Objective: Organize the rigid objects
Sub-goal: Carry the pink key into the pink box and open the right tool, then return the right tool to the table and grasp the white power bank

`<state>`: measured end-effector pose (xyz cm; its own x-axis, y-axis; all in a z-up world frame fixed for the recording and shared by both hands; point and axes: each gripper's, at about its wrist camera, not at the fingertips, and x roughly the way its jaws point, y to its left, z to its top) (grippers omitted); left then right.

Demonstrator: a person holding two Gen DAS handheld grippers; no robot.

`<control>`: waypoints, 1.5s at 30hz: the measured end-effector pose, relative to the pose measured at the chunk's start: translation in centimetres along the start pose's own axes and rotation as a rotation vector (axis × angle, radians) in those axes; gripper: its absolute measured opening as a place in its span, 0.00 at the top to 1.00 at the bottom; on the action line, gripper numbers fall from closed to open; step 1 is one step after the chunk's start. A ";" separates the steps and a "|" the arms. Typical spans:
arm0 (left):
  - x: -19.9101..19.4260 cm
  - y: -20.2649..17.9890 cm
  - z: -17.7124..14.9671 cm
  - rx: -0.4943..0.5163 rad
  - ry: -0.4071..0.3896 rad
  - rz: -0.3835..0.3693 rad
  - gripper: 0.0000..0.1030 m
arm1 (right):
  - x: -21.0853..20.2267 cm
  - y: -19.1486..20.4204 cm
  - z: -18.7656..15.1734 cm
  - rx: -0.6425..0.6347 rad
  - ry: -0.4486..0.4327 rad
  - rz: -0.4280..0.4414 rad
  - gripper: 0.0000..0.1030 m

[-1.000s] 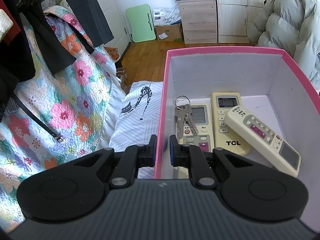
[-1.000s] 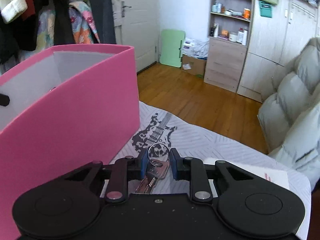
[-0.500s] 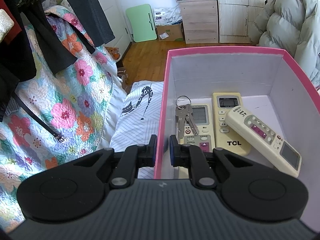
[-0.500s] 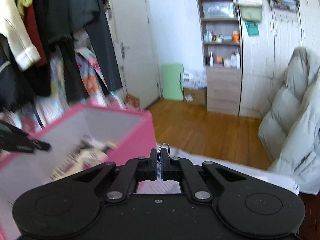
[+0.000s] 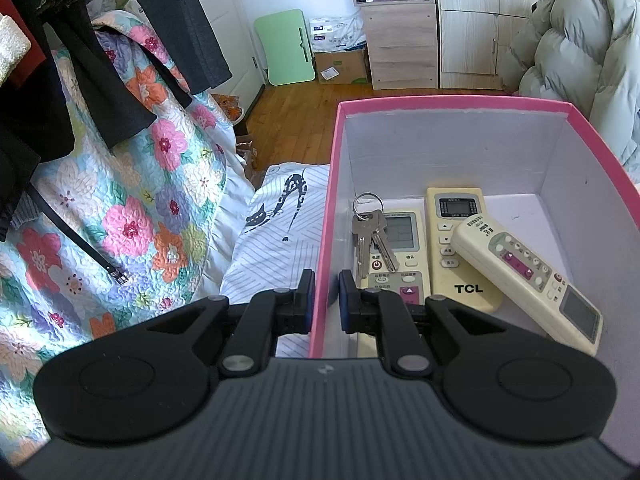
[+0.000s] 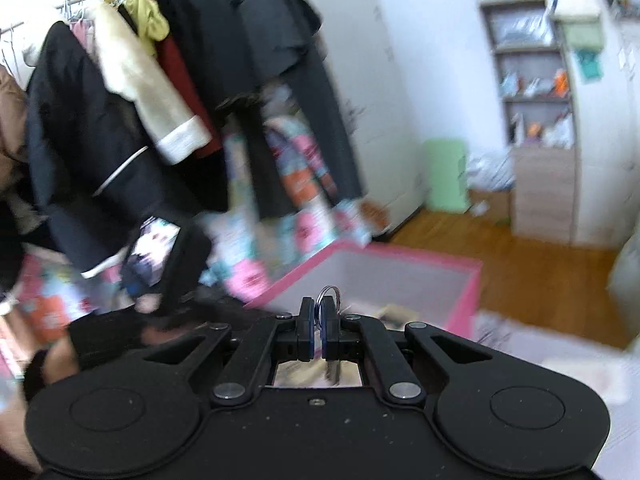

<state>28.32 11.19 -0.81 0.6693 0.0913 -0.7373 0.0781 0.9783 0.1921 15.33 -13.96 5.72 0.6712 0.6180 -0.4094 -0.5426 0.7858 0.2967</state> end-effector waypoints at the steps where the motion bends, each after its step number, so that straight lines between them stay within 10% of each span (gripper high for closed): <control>1: 0.0 0.0 0.0 -0.001 0.000 0.000 0.89 | 0.8 0.3 -0.4 0.022 0.031 0.032 0.96; 21: -0.1 -0.1 0.1 -0.011 -0.016 -0.018 0.89 | 7.3 3.3 -3.5 0.009 0.350 0.049 0.89; 27: -0.1 -0.1 0.1 -0.010 -0.016 -0.017 0.89 | 4.2 3.0 -2.6 0.033 0.261 0.032 0.82; 39: -0.1 0.1 0.2 -0.009 -0.015 -0.014 0.89 | -3.3 -5.6 -1.5 0.123 0.149 -0.411 0.34; 45: -0.1 0.1 0.2 -0.009 -0.015 -0.015 0.89 | -3.2 -12.2 -4.0 0.338 0.172 -0.512 0.33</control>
<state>28.36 11.26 -0.60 0.6794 0.0738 -0.7300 0.0815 0.9812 0.1751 17.76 -25.62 -0.02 0.6977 0.1719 -0.6955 0.0332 0.9620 0.2711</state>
